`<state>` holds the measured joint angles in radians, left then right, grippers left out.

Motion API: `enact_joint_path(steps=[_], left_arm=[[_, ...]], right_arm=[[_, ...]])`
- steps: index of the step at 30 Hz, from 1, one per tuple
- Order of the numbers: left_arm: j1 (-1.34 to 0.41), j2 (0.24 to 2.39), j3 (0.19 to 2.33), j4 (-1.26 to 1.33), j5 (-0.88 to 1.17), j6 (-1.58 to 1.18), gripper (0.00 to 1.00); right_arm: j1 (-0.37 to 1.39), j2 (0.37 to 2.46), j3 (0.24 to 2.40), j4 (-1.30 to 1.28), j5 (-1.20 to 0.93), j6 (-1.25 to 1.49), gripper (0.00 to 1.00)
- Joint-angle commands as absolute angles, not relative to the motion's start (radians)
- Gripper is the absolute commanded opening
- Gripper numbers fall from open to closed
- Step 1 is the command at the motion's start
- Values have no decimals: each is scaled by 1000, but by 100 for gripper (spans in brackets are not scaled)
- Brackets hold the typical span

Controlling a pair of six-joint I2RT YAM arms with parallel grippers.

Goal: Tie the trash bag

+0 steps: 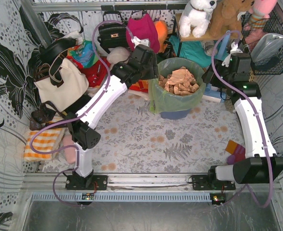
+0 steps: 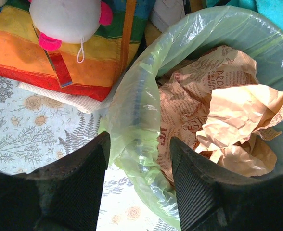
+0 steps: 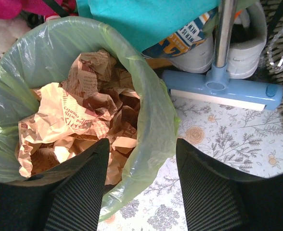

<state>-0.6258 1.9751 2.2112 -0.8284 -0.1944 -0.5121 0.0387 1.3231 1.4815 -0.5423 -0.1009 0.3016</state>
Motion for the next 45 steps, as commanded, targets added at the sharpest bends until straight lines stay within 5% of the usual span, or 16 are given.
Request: enact_joint_path(steps=[1,20,26,33,40,45], left_arm=[[-632,1980,2232,-824,-220,-507,57],[-634,2036,2261,-844,-199,-488,43],[-632,2040,2265,-832,-187,-487,23],[-633,2050,2279,-844,-172,-485,22],[-634,2041,2289,-844,-156,-488,2],[-638,2019,2290,-853,-130,-488,0]], right_arm=[[35,1358,1523,-563,-160,325,55],[35,1474,1565,-549,-166,327,34],[35,1490,1567,-548,-173,337,28],[35,1500,1582,-556,-184,338,23],[35,1511,1601,-580,-193,338,0],[35,1495,1612,-606,-202,349,0]])
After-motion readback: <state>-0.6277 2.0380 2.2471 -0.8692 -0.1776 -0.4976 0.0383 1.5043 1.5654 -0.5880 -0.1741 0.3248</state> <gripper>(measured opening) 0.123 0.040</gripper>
